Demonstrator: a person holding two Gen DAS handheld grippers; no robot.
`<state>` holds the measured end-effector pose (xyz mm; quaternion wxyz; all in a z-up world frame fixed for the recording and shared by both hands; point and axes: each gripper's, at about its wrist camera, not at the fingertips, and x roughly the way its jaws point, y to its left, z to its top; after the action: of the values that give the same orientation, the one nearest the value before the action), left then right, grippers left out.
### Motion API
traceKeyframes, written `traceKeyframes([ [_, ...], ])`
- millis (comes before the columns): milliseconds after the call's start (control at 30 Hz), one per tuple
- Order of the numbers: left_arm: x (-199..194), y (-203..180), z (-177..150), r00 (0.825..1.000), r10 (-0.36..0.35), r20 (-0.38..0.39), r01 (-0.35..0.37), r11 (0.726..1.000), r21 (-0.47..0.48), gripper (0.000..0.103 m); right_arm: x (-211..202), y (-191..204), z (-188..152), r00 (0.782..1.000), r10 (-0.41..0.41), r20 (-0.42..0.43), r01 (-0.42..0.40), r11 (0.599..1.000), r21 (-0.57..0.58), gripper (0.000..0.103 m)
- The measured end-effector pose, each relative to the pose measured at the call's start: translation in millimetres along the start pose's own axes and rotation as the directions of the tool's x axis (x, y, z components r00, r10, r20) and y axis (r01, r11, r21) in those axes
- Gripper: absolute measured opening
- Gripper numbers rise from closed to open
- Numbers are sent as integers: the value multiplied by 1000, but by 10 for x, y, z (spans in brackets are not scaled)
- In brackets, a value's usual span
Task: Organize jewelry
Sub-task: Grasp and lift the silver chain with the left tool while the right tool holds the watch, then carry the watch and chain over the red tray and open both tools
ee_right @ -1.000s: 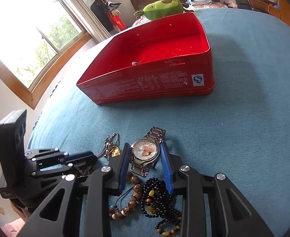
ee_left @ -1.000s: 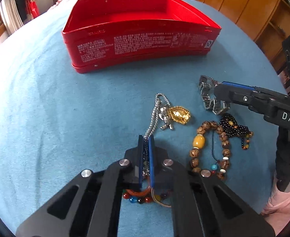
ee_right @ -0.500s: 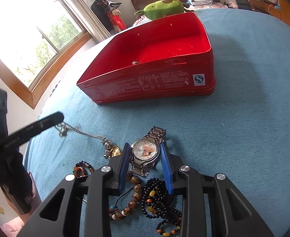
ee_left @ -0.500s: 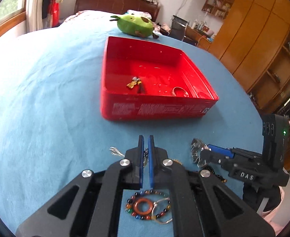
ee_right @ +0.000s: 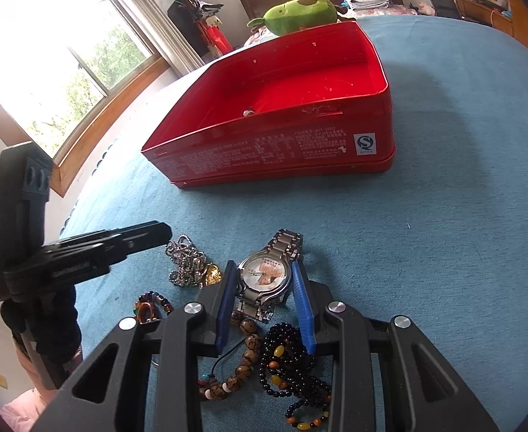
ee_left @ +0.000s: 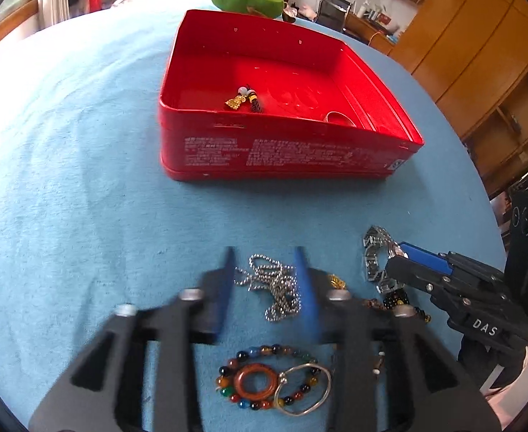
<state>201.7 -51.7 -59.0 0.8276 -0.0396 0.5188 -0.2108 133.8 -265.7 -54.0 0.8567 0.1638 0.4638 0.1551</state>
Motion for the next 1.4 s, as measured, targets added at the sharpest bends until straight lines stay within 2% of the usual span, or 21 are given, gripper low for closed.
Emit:
traceKeyframes([
  [200, 135, -71, -74, 997, 7, -71, -6, 1000, 13, 44, 9, 10, -5, 1000, -3, -3, 3, 1000, 0, 31],
  [367, 190, -132, -47, 996, 39, -74, -39, 999, 5, 48, 19, 19, 3, 1000, -3, -4, 3, 1000, -5, 31],
  [567, 339, -287, -9, 988, 129, -83, -128, 992, 16, 53, 43, 49, -1, 1000, 3, -9, -3, 1000, -7, 31],
  [633, 376, -363, -20, 980, 180, -78, -178, 983, 33, 54, 50, 48, 4, 1000, 3, -10, -3, 1000, -4, 31],
  [667, 378, -382, -23, 978, 193, -75, -191, 981, 36, 52, 54, 44, 5, 1000, 3, -12, -3, 1000, -2, 31],
  [700, 377, -399, -25, 974, 215, -70, -213, 976, 40, 41, 60, 43, 4, 1000, 3, -13, -3, 1000, -1, 31],
  [733, 373, -387, -25, 969, 238, -70, -237, 971, 34, 35, 64, 44, 2, 1000, 2, -15, -2, 1000, -2, 31],
  [800, 374, -331, 7, 972, 223, -69, -224, 975, 1, 22, 74, 49, 0, 1000, 1, -16, -1, 1000, -4, 31],
  [867, 361, -268, 26, 977, 203, -71, -205, 979, -18, 16, 89, 52, 13, 1000, -1, -18, 1, 1000, -4, 31],
  [1067, 240, -136, 5, 988, 144, -57, -147, 987, -59, 10, 146, 39, 11, 999, -9, -32, 9, 1000, 0, 31],
  [1133, 191, -80, -3, 989, 137, -50, -141, 988, -69, 3, 168, 47, 10, 999, -13, -42, 13, 1000, 0, 33],
  [1400, 154, -47, -72, 989, 134, -61, -137, 989, -61, 3, 280, 114, -19, 996, -49, -70, 47, 999, -27, 33],
])
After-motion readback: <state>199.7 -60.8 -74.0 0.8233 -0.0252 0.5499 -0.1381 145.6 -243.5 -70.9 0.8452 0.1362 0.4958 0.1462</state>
